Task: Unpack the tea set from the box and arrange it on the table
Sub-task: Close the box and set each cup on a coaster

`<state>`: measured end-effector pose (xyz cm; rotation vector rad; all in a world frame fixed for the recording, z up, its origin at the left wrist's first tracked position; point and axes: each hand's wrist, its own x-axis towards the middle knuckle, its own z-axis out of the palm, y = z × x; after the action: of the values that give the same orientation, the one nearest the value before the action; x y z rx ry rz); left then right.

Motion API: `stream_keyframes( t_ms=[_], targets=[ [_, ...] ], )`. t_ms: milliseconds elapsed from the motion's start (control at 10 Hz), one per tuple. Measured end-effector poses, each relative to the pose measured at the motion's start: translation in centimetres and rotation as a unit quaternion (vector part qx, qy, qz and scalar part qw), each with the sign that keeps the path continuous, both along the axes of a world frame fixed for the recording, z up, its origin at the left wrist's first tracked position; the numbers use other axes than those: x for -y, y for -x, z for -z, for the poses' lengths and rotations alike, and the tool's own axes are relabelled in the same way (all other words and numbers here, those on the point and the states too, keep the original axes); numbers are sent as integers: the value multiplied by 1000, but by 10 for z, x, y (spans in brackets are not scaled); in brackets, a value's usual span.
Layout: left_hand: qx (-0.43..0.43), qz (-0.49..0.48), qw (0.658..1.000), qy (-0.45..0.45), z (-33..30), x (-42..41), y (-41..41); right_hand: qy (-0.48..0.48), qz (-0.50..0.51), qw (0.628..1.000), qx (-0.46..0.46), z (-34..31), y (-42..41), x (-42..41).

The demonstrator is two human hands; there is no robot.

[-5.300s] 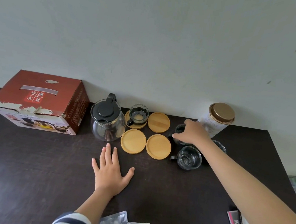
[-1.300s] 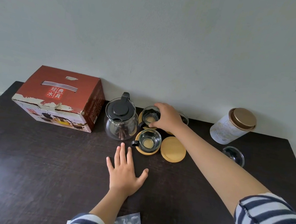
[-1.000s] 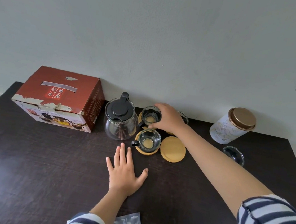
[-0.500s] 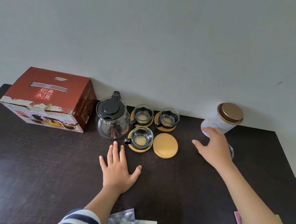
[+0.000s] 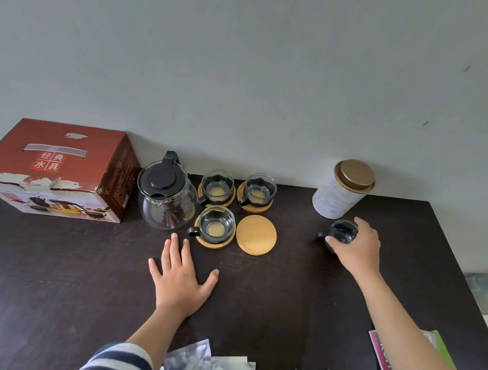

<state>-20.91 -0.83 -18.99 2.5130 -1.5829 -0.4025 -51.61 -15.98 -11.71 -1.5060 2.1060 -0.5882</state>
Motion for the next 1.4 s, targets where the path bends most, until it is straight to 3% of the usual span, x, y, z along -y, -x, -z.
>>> stream_keyframes(
  t_ms=[200, 400, 700, 1300, 1400],
  targets=[
    [3, -2, 1000, 1, 3, 0, 0, 81, -25, 994, 65, -6, -25, -17],
    [1, -2, 1000, 5, 3, 0, -1, 73, -139, 980, 127, -4, -77, -35],
    [7, -2, 1000, 10, 5, 0, 0, 55, -255, 960, 102, 5, -124, -38],
    [-1, 0, 1000, 12, 3, -3, -2, 81, -279, 953, 82, 2, -94, -58],
    [-62, -41, 993, 96, 1, -8, 3, 103, -242, 962, 77, -4, -71, -59]
  ],
)
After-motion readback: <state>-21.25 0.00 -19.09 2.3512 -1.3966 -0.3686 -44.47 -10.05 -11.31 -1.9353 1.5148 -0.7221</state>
